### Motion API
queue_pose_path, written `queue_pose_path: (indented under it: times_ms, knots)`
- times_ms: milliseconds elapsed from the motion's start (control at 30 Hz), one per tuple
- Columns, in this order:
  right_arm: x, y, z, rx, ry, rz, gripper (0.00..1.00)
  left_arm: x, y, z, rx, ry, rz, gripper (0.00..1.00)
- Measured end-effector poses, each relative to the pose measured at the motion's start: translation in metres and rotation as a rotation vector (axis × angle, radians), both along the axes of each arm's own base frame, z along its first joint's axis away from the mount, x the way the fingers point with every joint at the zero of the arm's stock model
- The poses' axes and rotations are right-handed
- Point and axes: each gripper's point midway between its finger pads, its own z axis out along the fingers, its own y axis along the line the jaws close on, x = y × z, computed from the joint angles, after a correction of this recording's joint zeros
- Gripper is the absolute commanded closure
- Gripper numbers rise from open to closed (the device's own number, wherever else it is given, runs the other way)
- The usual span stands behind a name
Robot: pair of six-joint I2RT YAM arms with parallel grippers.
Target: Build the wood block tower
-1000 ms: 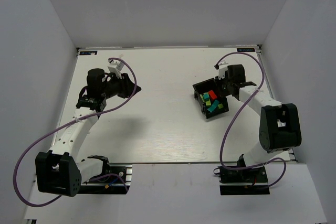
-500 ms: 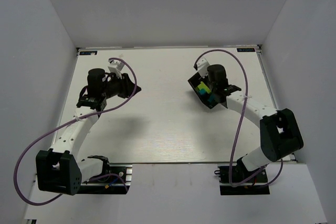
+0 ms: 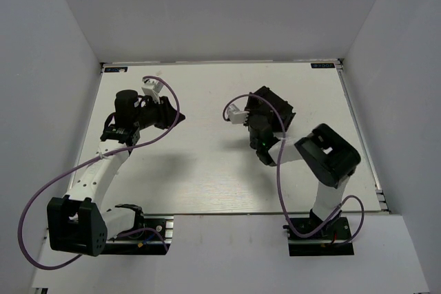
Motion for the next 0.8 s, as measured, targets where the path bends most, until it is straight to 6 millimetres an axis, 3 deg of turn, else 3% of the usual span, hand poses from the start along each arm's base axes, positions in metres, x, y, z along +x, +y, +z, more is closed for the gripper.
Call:
queue_pose_path:
  times_ms: [133, 333, 800]
  knots:
    - [0.000, 0.019, -0.019, -0.276, -0.023, 0.057, 1.00, 0.001, 0.001, 0.000, 0.003, 0.000, 0.007, 0.56]
    - [-0.008, 0.050, -0.013, -0.488, -0.104, 0.136, 1.00, 0.001, 0.002, 0.001, 0.007, -0.007, 0.017, 0.56]
    - [-0.010, 0.060, -0.008, -0.609, -0.116, 0.172, 1.00, 0.001, 0.004, 0.006, 0.012, -0.027, 0.022, 0.56]
